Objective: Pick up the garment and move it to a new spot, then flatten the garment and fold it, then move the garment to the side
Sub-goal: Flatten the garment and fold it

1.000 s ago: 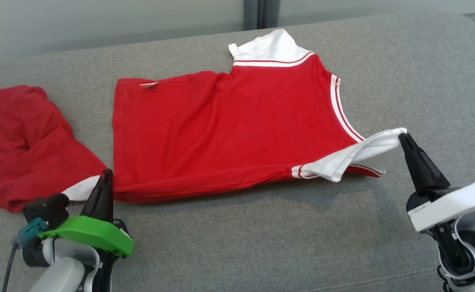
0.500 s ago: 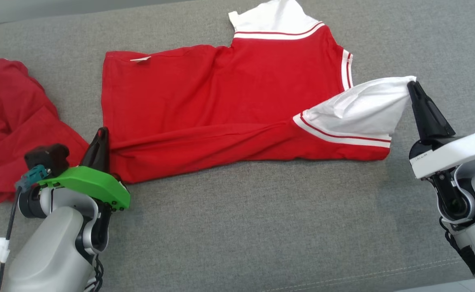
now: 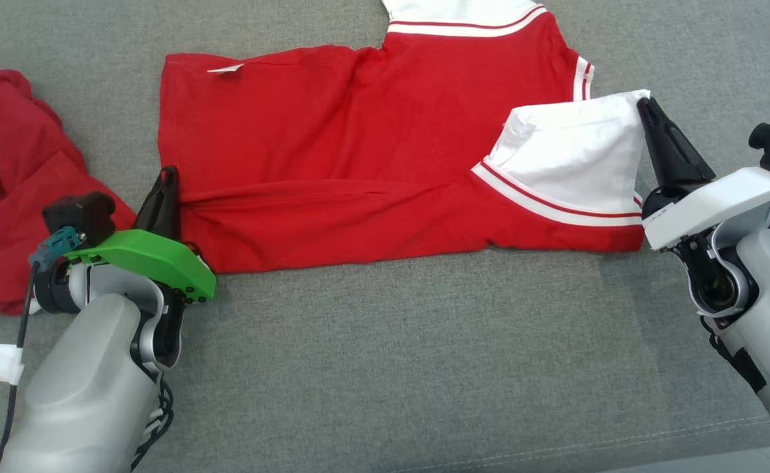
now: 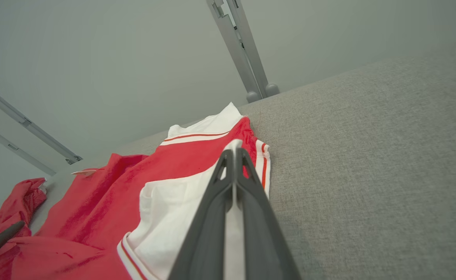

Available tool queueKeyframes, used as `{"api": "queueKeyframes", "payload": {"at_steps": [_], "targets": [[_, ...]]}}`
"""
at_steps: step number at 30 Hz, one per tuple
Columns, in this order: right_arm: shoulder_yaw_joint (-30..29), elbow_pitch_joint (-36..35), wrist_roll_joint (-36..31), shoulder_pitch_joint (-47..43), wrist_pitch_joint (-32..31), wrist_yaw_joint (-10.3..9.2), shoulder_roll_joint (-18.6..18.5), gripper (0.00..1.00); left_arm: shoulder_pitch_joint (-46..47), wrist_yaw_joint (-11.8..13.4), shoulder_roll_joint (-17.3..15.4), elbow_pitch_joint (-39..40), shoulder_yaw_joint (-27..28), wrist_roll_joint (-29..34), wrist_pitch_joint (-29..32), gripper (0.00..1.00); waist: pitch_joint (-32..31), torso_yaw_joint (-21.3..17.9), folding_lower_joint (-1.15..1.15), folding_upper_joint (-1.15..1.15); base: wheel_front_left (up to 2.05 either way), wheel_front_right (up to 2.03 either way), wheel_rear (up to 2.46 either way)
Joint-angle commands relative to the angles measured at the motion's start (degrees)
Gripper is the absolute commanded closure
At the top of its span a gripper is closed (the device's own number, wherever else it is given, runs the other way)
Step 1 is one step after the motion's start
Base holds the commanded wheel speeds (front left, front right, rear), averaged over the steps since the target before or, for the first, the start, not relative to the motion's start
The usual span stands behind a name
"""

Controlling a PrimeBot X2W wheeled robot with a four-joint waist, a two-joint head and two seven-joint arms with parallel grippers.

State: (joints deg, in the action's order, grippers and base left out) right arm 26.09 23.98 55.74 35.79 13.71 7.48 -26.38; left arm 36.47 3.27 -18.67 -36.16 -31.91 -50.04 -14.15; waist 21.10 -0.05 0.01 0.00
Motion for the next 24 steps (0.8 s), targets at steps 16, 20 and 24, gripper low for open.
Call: {"api": "queueKeyframes", "payload": {"at_steps": [16, 20, 24], "targets": [[7.3, 11.2, 3.9, 6.7, 1.5, 0.02, 0.0, 0.00, 3.0, -2.7, 2.6, -6.8, -0.5, 0.7, -0.5, 0.00, -1.4, 1.0, -0.01, 0.00, 0.00, 0.00, 0.00], [7.6, 11.2, 3.8, 6.9, 1.6, 0.02, 0.1, 0.00, 3.2, -3.2, 2.7, -7.9, -0.3, 1.2, -0.7, 0.00, -1.9, 0.8, -0.01, 0.00, 0.00, 0.00, 0.00], [6.6, 10.4, 3.0, 6.0, 1.6, 0.02, 0.4, 0.00, 3.0, -3.2, 2.8, -8.3, -0.3, 1.7, -0.9, 0.00, -2.5, 0.7, -0.01, 0.00, 0.00, 0.00, 0.00]]}}
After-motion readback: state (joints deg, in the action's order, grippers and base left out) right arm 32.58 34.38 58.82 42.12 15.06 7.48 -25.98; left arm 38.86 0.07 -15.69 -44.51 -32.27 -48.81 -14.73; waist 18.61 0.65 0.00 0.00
